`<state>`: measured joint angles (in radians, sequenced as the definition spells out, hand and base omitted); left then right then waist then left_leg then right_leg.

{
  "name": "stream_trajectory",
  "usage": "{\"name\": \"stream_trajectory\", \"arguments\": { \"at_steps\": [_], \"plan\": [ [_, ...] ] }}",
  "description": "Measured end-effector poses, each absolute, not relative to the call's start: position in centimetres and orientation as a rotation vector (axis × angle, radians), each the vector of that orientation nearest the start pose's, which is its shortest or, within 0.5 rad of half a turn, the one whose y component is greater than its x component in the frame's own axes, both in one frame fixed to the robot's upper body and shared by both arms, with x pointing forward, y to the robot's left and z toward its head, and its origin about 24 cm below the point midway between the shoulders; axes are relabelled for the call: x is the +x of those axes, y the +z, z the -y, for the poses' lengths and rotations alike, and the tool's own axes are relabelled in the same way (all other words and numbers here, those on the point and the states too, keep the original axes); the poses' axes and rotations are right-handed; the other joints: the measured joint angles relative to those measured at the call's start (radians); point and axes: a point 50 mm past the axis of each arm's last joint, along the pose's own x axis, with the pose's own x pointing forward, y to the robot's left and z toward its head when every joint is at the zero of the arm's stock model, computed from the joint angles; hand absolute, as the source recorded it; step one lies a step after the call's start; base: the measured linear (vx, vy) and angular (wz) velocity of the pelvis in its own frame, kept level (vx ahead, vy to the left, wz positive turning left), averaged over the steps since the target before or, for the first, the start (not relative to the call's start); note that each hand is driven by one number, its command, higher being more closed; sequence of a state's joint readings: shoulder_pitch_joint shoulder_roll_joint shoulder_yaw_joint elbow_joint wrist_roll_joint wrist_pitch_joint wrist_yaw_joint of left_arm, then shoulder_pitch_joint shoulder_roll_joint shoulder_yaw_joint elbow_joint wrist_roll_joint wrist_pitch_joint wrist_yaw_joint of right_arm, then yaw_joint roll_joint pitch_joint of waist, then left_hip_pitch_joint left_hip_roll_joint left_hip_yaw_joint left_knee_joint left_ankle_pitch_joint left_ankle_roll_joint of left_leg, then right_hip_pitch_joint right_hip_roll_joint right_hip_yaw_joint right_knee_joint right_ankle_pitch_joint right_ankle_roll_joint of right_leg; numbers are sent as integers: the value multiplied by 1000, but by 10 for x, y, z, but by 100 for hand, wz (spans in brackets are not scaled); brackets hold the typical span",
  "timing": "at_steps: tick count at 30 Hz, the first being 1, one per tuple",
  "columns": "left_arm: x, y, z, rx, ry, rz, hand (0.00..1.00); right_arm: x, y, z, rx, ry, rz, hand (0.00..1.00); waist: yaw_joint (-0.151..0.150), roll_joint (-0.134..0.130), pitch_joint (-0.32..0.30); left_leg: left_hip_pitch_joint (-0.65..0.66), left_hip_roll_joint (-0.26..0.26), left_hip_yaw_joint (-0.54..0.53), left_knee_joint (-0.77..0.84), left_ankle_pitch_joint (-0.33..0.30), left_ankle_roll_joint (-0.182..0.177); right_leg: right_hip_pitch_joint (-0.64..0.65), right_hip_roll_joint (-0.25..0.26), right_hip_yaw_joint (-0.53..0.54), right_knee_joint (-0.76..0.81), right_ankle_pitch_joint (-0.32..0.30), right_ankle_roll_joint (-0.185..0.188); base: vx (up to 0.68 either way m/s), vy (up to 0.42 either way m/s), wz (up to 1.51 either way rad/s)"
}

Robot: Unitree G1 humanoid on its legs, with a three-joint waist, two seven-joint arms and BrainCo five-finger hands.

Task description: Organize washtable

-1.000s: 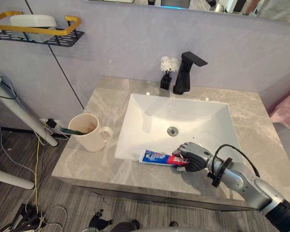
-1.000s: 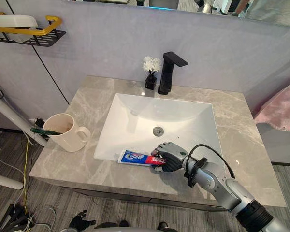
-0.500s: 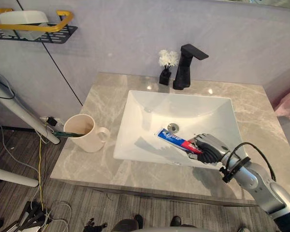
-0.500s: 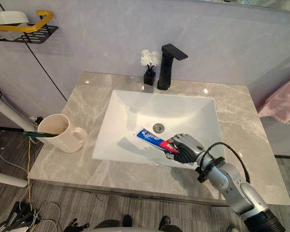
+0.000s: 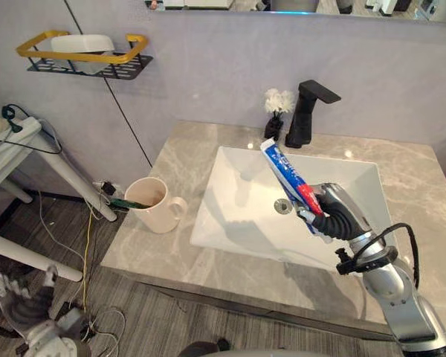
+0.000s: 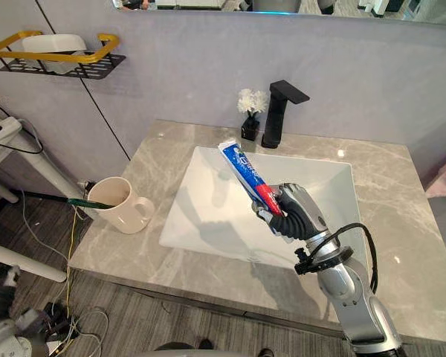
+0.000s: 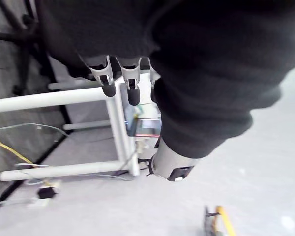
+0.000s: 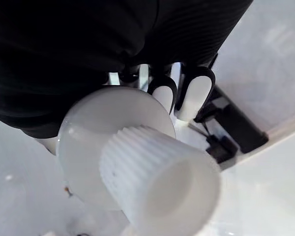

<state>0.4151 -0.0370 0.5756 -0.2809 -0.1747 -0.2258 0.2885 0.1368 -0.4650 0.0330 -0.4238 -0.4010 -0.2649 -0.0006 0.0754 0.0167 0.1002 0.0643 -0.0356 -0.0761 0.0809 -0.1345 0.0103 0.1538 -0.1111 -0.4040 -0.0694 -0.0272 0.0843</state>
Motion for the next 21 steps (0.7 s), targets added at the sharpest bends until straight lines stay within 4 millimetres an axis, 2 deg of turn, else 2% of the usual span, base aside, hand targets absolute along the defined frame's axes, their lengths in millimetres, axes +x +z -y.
{"name": "stream_trajectory", "arguments": {
  "at_steps": [3,5,10,15,21],
  "plan": [
    [121,92,-281,99,866,323,0,207,139,170,-792,159,579,100,-1,-8,-5,0,-1,-3,5,0,0,3,-1,-4,5,-3,-4,-6,8,4],
    [128,105,-267,82,801,391,0,206,142,168,-774,151,599,100,-2,-6,-7,2,-1,-5,6,0,0,4,-2,-5,10,-5,-6,-15,8,4],
    [143,139,-217,-103,530,584,0,204,139,155,-709,165,614,100,-6,6,-32,19,-1,-6,5,0,0,20,-3,-6,13,-10,-5,-10,0,1],
    [146,156,-189,-172,328,661,0,203,136,143,-674,208,624,100,-7,20,-48,19,2,-7,-3,6,0,24,0,-6,13,-12,-3,-55,-13,1],
    [145,164,-177,-172,211,690,0,204,139,136,-651,220,656,100,-6,12,-53,22,5,-7,-11,14,0,23,2,-5,15,-12,-4,-28,-3,1]
  ]
}}
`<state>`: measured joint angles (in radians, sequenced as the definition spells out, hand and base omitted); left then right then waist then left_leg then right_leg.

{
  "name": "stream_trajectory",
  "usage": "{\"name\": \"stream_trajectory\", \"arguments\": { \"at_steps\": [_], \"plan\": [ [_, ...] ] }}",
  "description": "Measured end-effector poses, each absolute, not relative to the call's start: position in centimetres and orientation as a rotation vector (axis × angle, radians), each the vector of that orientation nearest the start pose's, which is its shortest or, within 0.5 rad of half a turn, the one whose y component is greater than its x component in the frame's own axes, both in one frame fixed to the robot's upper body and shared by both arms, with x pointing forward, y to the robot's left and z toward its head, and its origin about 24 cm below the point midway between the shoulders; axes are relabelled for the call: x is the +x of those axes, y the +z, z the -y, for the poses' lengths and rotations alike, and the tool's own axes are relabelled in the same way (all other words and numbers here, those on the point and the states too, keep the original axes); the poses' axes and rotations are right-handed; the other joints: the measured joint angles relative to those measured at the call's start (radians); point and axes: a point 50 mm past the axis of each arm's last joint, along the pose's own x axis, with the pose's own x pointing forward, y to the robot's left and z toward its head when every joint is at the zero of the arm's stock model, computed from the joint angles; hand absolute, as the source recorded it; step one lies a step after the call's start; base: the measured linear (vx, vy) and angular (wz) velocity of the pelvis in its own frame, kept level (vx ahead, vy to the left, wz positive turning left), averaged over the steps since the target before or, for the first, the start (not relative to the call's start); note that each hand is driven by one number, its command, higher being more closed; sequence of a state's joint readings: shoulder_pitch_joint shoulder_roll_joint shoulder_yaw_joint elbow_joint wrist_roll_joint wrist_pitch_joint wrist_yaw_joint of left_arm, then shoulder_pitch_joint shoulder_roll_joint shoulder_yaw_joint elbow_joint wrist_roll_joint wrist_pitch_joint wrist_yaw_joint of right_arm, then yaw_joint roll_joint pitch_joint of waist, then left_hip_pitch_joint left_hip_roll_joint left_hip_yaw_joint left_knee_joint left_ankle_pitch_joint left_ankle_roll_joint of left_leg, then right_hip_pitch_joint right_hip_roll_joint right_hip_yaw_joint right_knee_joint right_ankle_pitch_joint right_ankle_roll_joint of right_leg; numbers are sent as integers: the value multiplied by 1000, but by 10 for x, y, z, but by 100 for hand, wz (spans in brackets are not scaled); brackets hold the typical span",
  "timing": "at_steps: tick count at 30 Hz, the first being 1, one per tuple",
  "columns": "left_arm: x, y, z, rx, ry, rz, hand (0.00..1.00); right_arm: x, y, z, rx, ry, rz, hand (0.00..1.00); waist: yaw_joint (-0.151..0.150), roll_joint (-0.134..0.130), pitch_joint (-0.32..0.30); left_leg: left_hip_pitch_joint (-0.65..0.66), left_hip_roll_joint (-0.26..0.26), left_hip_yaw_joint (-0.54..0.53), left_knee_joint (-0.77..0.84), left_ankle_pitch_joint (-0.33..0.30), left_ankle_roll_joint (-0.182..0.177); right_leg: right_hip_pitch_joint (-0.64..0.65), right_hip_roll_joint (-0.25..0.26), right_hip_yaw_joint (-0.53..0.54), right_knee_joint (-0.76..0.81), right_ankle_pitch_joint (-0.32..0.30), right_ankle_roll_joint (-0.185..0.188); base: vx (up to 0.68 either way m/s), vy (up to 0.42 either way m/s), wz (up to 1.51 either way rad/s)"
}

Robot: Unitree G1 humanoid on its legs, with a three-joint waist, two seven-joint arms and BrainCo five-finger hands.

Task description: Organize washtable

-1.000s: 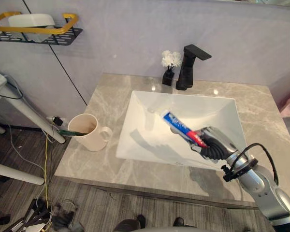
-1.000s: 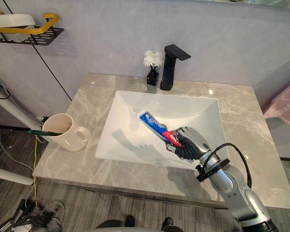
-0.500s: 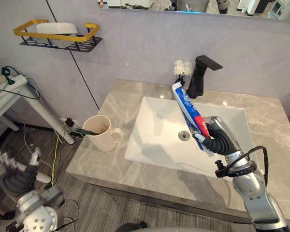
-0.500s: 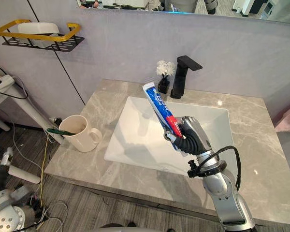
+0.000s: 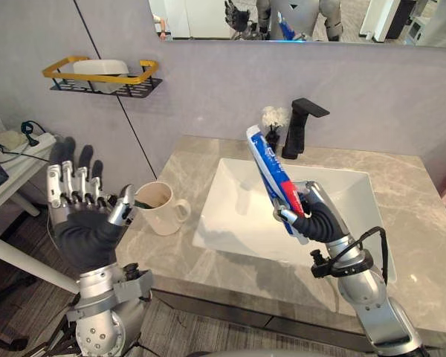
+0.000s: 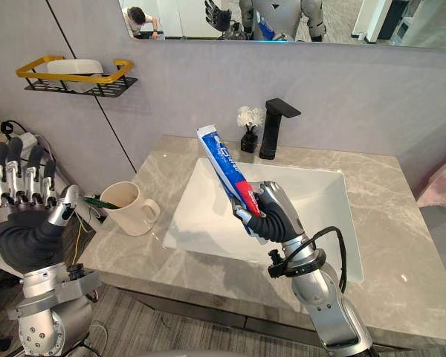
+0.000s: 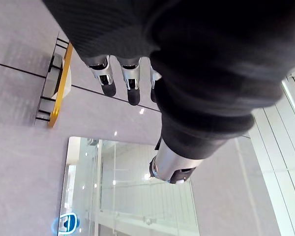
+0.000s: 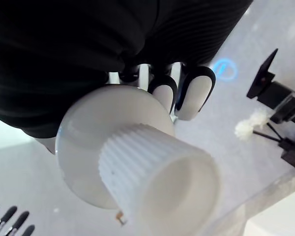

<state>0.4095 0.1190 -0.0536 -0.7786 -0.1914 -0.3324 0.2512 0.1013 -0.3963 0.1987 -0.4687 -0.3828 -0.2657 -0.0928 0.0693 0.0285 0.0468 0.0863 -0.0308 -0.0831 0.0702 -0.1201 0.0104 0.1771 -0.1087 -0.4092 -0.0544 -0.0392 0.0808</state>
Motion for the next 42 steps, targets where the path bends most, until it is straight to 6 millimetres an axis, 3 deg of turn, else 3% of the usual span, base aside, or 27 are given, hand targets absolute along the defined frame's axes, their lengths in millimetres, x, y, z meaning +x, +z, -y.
{"name": "stream_trajectory", "arguments": {
  "at_steps": [9,18,24,42],
  "plan": [
    [151,166,-157,-293,58,676,0,208,142,122,-616,245,703,100,0,-18,-10,9,0,5,0,1,0,0,0,6,1,0,0,2,2,0],
    [168,140,-129,-462,-130,495,0,215,142,101,-608,363,735,100,0,-18,-10,10,3,16,-2,1,0,-7,1,20,2,1,-1,-8,5,-3],
    [175,138,-113,-518,-271,452,0,220,139,90,-670,468,752,100,0,-18,-10,10,3,20,-2,1,0,-8,1,24,2,1,-1,0,0,0],
    [181,138,-96,-675,-401,395,0,232,138,78,-876,609,831,100,1,-18,-10,11,5,36,-3,1,0,-13,2,35,1,5,-4,-7,3,-1]
  ]
}}
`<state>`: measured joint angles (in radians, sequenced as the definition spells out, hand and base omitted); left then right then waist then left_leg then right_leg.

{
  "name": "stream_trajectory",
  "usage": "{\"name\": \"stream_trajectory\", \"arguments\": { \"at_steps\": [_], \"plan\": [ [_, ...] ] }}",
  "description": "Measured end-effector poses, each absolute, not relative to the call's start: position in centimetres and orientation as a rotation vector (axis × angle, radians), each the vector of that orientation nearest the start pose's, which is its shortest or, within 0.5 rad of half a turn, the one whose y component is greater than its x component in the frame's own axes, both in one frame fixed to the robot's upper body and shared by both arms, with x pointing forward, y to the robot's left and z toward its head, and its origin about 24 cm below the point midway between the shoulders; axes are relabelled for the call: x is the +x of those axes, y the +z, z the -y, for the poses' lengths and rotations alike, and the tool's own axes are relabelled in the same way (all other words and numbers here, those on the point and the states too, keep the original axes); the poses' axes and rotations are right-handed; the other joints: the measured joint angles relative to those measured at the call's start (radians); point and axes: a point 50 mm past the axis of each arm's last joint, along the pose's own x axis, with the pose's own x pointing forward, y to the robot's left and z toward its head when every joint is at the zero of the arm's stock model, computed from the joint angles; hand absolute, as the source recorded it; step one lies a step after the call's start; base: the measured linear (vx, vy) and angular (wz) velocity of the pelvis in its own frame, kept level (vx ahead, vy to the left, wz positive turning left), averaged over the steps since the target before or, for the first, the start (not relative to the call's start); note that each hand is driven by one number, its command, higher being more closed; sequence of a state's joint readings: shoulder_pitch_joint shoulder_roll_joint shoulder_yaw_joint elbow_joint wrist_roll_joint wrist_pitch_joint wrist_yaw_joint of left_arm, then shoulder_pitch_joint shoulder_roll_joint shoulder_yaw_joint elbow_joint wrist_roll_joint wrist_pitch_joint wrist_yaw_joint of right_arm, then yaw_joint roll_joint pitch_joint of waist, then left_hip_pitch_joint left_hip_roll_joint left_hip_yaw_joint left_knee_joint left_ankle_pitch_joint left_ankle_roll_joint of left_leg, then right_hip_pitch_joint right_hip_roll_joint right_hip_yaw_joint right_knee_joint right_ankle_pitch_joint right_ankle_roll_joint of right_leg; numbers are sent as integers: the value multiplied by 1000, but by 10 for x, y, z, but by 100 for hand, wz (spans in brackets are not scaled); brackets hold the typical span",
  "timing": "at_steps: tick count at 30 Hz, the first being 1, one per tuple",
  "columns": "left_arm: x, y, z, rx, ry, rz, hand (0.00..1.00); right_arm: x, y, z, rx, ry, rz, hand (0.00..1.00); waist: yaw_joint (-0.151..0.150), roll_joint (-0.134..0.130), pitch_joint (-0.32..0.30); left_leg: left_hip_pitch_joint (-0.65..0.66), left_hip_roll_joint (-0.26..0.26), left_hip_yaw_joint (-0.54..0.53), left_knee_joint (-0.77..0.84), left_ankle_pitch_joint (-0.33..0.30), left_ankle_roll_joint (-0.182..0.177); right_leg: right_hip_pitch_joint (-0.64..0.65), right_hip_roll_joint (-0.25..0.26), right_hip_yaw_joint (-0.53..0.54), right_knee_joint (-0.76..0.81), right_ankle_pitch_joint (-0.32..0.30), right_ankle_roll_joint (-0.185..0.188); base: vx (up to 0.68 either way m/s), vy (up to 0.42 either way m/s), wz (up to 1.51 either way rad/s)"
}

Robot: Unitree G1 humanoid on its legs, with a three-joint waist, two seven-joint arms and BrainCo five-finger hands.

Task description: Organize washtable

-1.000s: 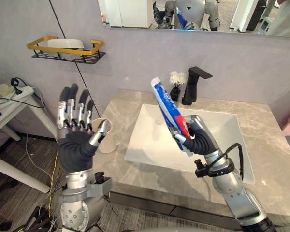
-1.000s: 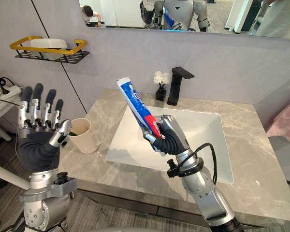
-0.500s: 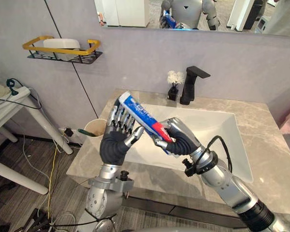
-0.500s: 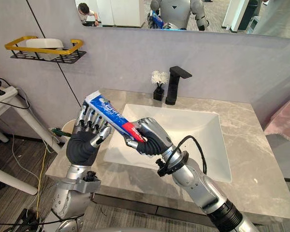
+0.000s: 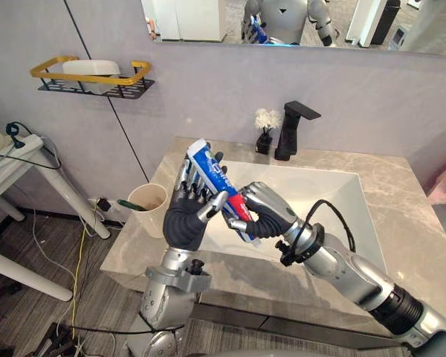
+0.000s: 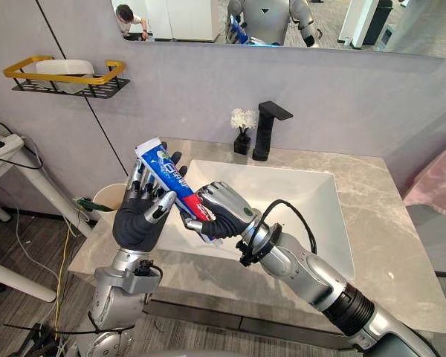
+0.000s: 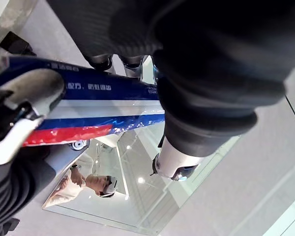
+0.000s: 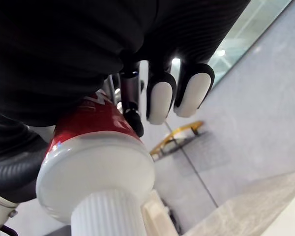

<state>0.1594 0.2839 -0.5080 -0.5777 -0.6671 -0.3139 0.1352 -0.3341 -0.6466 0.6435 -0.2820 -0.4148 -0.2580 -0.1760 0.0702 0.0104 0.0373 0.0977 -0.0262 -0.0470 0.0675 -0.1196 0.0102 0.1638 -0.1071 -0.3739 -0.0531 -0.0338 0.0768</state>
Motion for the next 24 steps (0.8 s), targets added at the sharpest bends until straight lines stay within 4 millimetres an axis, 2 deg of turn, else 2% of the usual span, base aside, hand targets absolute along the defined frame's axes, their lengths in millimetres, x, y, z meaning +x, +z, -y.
{"name": "stream_trajectory", "arguments": {
  "at_steps": [4,17,21,24],
  "plan": [
    [185,137,-95,-688,-414,385,0,235,144,81,-937,596,871,100,1,1,0,-1,2,6,0,0,0,-4,1,6,0,2,-1,-18,4,-4],
    [184,121,-98,-709,-463,307,0,237,141,94,-1138,572,911,100,-2,6,3,-4,5,21,0,0,0,-14,3,22,0,6,-1,-9,3,-3],
    [180,112,-102,-721,-458,263,0,236,138,100,-1175,561,900,100,-1,11,7,-4,5,21,-1,0,0,-14,3,22,0,6,-1,0,0,0],
    [176,93,-102,-715,-443,158,0,232,146,100,-1155,522,936,100,-1,18,13,-4,4,21,-2,0,0,-14,3,22,0,6,-1,0,0,0]
  ]
}}
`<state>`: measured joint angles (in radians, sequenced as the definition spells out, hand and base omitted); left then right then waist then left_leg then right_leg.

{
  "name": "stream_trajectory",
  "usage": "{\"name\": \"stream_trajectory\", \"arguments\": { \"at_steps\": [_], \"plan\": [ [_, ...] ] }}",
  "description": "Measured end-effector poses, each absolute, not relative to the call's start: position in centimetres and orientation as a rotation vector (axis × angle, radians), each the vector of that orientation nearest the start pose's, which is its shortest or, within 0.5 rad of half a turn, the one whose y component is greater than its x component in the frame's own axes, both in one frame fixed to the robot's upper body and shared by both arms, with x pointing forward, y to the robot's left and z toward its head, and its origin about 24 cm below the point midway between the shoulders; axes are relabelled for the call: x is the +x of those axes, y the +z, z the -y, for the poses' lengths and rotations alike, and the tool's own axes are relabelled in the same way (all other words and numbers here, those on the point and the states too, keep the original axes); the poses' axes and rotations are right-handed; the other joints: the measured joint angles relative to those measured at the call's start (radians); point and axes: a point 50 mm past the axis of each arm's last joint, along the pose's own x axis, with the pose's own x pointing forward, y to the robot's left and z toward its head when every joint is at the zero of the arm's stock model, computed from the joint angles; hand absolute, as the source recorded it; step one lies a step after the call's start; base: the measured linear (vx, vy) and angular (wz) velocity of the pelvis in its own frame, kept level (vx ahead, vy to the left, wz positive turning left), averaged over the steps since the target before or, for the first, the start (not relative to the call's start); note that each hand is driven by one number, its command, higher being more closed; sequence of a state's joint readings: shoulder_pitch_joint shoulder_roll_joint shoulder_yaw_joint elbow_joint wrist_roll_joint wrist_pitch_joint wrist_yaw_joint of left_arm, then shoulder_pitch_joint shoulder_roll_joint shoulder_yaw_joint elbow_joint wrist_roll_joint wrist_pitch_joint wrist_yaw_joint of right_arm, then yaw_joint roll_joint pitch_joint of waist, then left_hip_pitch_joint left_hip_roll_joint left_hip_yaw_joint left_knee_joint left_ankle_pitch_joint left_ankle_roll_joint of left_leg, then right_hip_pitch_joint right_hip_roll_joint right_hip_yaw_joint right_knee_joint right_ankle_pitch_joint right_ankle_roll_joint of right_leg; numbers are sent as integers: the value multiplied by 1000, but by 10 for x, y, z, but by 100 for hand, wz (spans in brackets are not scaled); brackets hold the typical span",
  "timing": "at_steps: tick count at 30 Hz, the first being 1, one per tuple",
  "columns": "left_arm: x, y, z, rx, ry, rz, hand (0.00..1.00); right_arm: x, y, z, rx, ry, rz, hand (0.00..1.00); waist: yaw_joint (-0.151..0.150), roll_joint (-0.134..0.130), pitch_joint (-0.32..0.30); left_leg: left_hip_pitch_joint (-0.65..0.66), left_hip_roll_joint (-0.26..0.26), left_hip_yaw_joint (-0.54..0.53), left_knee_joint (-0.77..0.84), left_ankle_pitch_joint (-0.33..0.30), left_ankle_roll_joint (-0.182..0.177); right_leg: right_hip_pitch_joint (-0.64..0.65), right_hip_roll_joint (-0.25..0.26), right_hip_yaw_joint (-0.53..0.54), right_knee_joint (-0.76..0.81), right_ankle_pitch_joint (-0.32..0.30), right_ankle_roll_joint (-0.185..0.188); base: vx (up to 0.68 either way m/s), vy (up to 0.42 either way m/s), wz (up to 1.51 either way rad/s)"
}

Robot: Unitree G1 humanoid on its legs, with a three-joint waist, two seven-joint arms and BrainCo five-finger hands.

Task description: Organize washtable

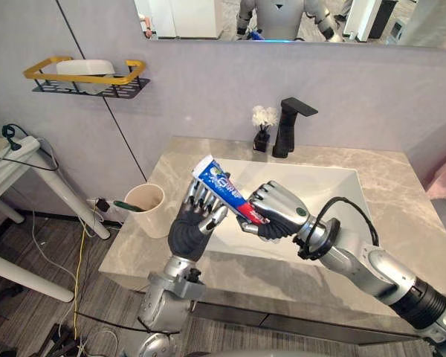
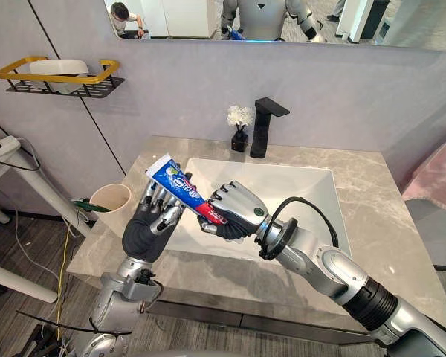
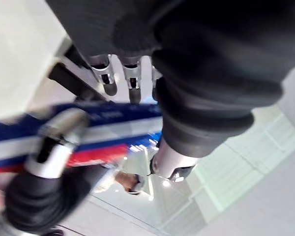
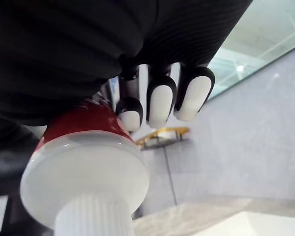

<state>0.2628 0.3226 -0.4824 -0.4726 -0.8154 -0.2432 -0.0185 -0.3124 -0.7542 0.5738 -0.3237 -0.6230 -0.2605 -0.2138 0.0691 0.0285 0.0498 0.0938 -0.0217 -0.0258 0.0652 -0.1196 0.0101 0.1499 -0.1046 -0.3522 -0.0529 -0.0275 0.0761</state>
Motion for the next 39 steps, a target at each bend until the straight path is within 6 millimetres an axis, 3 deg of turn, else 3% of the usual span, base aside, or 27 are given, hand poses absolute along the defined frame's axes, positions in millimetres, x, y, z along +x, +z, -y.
{"name": "stream_trajectory", "arguments": {
  "at_steps": [2,6,20,31,39],
  "plan": [
    [174,81,-102,-718,-422,91,0,230,153,98,-1121,482,976,100,-2,3,2,0,1,1,-1,0,0,-1,0,1,0,0,0,0,0,0],
    [175,79,-105,-736,-399,85,0,231,152,94,-1097,464,966,100,2,3,3,1,2,0,-4,0,0,-1,2,-1,0,0,0,0,0,0],
    [182,80,-108,-828,-316,105,0,242,125,93,-1046,426,814,100,2,2,4,7,1,0,-13,0,0,0,1,-1,0,-1,0,0,0,0],
    [188,88,-101,-820,-367,136,0,237,100,85,-1074,543,727,100,1,1,6,8,1,0,-14,0,0,1,1,-1,0,-1,0,0,0,0],
    [189,90,-97,-819,-387,140,0,241,101,82,-1087,602,740,100,1,1,6,8,1,1,-13,0,0,1,1,0,-1,-1,0,0,0,0]
  ]
}}
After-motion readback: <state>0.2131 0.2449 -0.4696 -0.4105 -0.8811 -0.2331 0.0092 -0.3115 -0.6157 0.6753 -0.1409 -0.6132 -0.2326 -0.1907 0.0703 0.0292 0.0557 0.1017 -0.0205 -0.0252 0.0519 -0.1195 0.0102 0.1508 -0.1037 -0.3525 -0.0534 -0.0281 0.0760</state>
